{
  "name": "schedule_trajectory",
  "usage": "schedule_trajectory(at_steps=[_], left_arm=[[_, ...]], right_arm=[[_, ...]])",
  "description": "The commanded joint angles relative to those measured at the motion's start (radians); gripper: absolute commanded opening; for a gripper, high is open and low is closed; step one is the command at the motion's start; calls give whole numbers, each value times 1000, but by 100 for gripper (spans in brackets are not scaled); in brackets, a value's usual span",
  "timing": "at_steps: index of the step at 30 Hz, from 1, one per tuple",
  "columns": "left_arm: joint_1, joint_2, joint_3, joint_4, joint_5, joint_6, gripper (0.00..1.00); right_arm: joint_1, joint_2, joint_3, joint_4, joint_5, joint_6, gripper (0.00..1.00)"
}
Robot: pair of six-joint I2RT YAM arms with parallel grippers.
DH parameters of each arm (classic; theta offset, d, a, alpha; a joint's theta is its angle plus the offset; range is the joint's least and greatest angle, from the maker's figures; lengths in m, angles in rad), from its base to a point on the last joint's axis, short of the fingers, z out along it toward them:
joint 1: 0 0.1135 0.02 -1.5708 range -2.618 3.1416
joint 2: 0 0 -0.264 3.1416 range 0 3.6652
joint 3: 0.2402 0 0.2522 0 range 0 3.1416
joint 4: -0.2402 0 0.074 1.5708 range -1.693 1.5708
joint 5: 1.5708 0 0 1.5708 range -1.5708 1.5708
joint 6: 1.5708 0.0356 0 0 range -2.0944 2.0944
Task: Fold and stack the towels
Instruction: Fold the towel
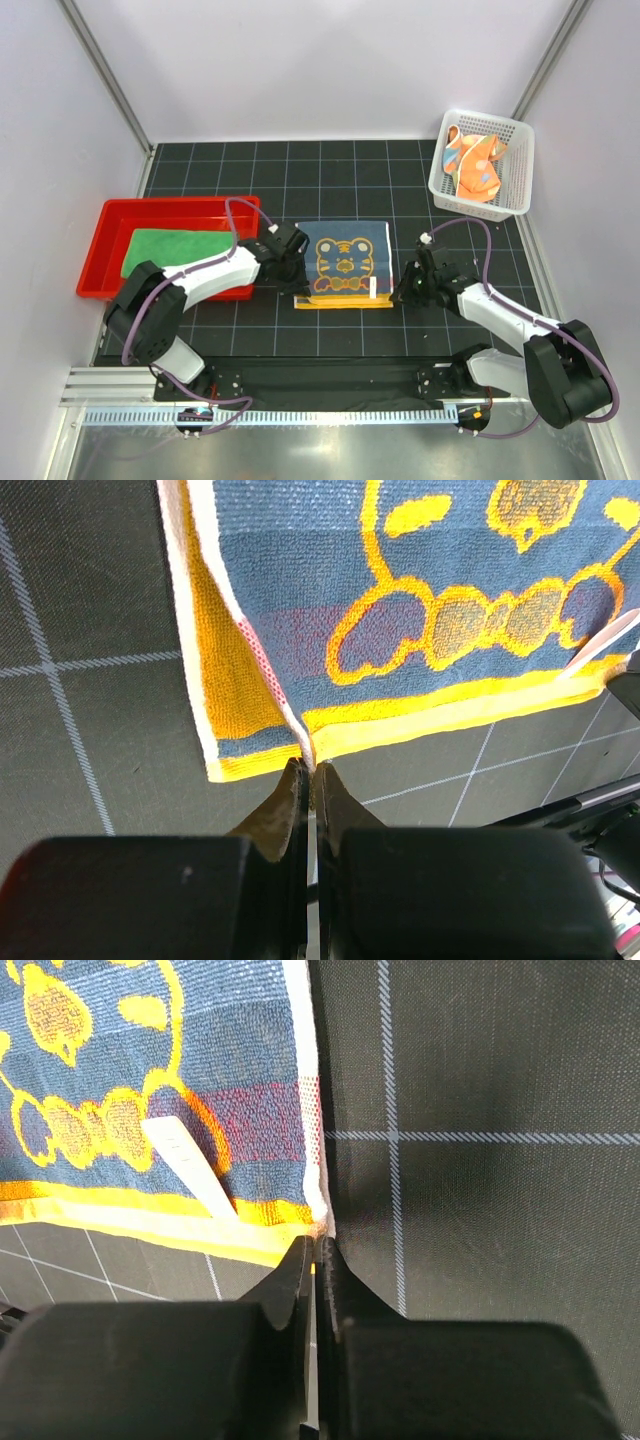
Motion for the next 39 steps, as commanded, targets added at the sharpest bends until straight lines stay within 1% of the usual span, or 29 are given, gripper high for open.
schedule_trajectory(at_steps=[1,4,5,10,11,14,15,16,17,20,23,28,31,33,34,36,38,39], left_arm=[[-5,12,43,10,3,19,0],[-5,27,91,-40,-29,42,0],[-5,29,124,-91,-48,51,0],[-4,9,227,-240,-141,107,0],[-5,-15,226,-251,-142,117,0],[-4,-55,157,-245,-117,108,0],[-4,-75,127,-228,-109,102,0],[-5,-85,61,-184,-77,93,0],[-5,-88,33,-162,-71,87,0],[-5,-76,-44,-85,-28,73,0],[-8,-53,-69,-44,3,58,0],[-8,-43,-69,-47,-7,61,0],[-8,-43,-10,-99,-25,70,0],[-8,-56,54,-163,-27,79,0],[-10,-81,77,-183,-26,84,0],[-19,-118,111,-238,-39,81,0],[-27,-178,93,-243,-43,67,0],[-30,-190,42,-239,-40,62,0]], right_arm=[[3,-15,42,6,20,7,1],[3,-5,78,-11,20,-5,1],[3,2,92,-28,20,-10,1],[3,6,201,-109,0,-50,1],[3,0,206,-127,-6,-56,1],[1,-23,168,-127,-43,-52,1],[3,-24,120,-109,-89,-36,1],[4,-24,99,-92,-107,-24,1],[6,-24,79,-60,-117,-13,1],[11,-34,29,-38,-89,4,1],[9,-31,11,-23,-75,13,1],[9,-29,28,-20,-83,10,1],[9,-32,98,-57,-85,1,1],[9,-44,155,-98,-89,-4,1],[9,-49,172,-141,-92,-5,1],[12,-90,194,-173,-118,-2,1],[26,-132,159,-180,-118,22,1],[35,-149,138,-178,-117,31,1]])
